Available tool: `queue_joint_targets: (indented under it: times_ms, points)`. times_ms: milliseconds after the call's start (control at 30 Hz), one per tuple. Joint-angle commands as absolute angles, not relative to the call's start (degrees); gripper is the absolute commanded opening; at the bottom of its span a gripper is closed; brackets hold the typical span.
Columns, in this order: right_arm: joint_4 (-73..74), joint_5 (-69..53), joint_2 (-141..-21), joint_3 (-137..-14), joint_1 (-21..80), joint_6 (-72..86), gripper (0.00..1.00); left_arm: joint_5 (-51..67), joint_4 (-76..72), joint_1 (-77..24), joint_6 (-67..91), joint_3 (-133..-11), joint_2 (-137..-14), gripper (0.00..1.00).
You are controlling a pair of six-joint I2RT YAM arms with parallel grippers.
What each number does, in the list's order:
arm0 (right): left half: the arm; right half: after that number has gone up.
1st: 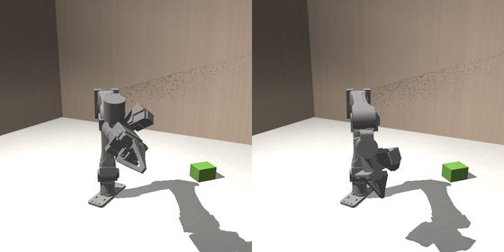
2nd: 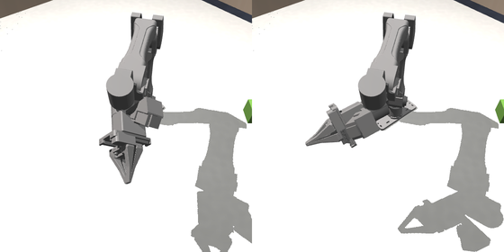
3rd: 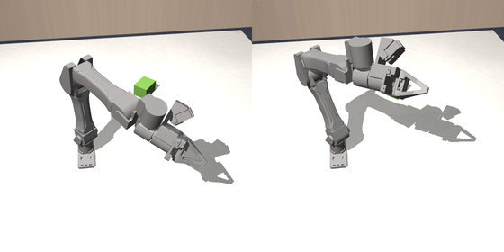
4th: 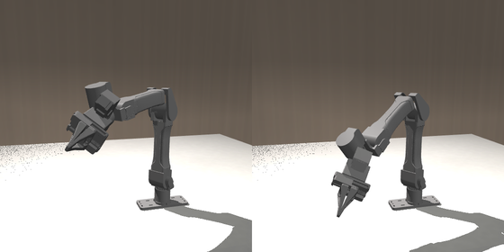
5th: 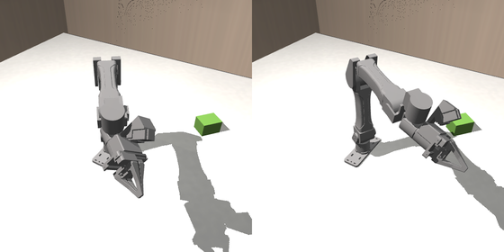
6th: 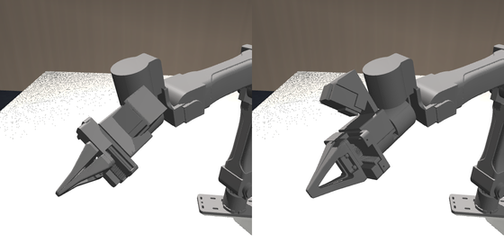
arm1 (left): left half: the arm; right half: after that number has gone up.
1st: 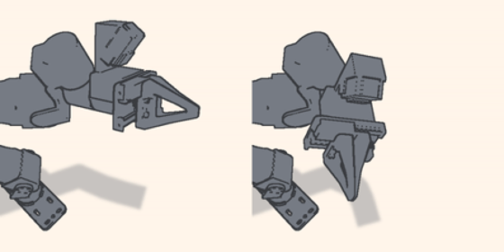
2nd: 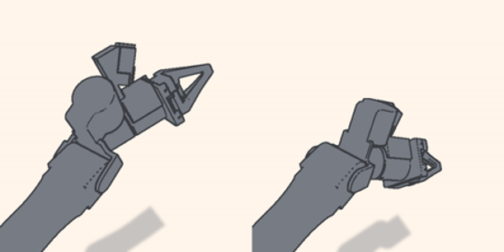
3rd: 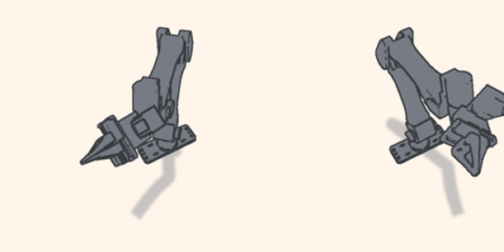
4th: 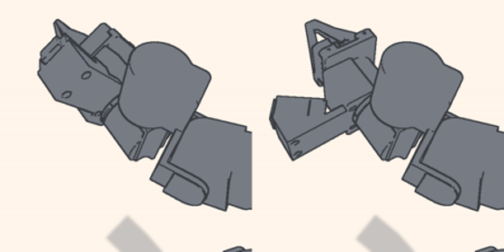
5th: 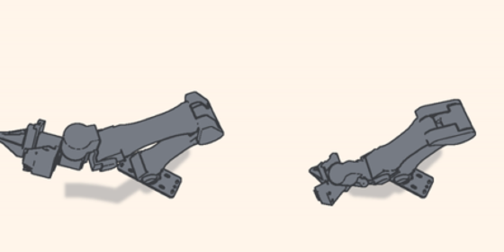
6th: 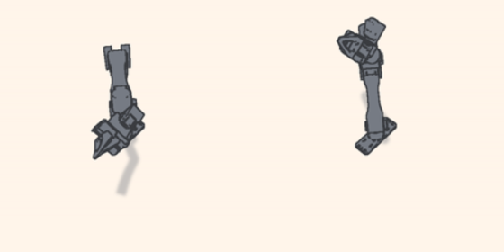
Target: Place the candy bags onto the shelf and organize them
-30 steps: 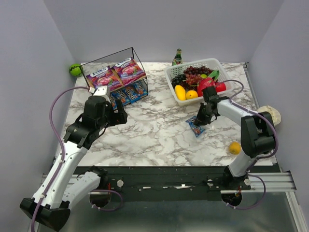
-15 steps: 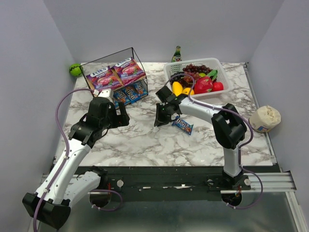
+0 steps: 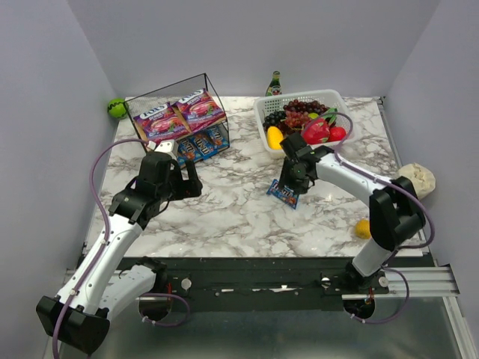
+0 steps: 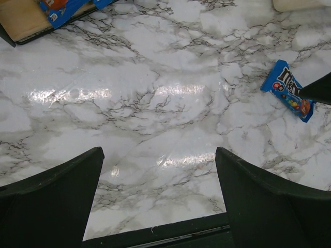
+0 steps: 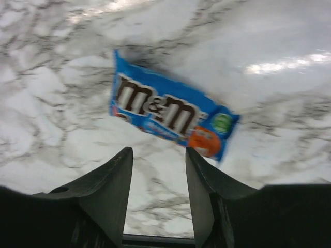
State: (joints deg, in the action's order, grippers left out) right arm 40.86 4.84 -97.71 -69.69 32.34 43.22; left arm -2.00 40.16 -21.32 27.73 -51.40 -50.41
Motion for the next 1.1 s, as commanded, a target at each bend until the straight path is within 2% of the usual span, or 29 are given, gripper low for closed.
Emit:
queue_joint_targets:
  times_ms: [0, 133, 267, 400, 467, 600, 633, 833, 1067]
  points:
    - [45.1, 15.9, -92.8, -64.5, 30.5, 42.5, 0.62, -0.9, 39.0, -20.9, 27.9, -50.9, -50.4, 0.99]
    - [43.2, 15.1, -94.2, -63.7, 28.9, 40.5, 0.61, -0.8, 38.8, -20.9, 27.7, -50.7, -50.9, 0.99]
    - [40.0, 12.3, -96.8, -63.5, 27.6, 41.0, 0.53, -1.1, 39.2, -20.9, 27.6, -50.9, -51.1, 0.99]
    - [37.5, 9.3, -98.7, -63.5, 27.5, 41.5, 0.33, -1.5, 39.5, -20.9, 27.5, -50.9, -51.0, 0.99]
    - [36.0, 6.4, -99.3, -63.4, 27.5, 41.7, 0.26, -1.8, 39.7, -20.9, 27.4, -50.9, -51.0, 0.99]
    - [34.4, 1.8, -99.7, -63.1, 27.9, 43.9, 0.04, -2.4, 39.9, -20.9, 27.5, -50.8, -50.7, 0.99]
    - [33.8, 0.7, -99.8, -63.4, 28.6, 45.0, 0.02, -2.5, 39.8, -20.9, 27.6, -50.6, -50.6, 0.99]
    - [29.7, -7.1, -104.6, -68.3, 37.1, 52.4, 0.01, -2.5, 39.6, -20.9, 28.0, -49.9, -50.5, 0.99]
    - [29.1, -10.5, -113.6, -81.1, 46.6, 57.7, 0.01, -1.6, 37.5, -20.9, 28.4, -48.0, -51.2, 0.98]
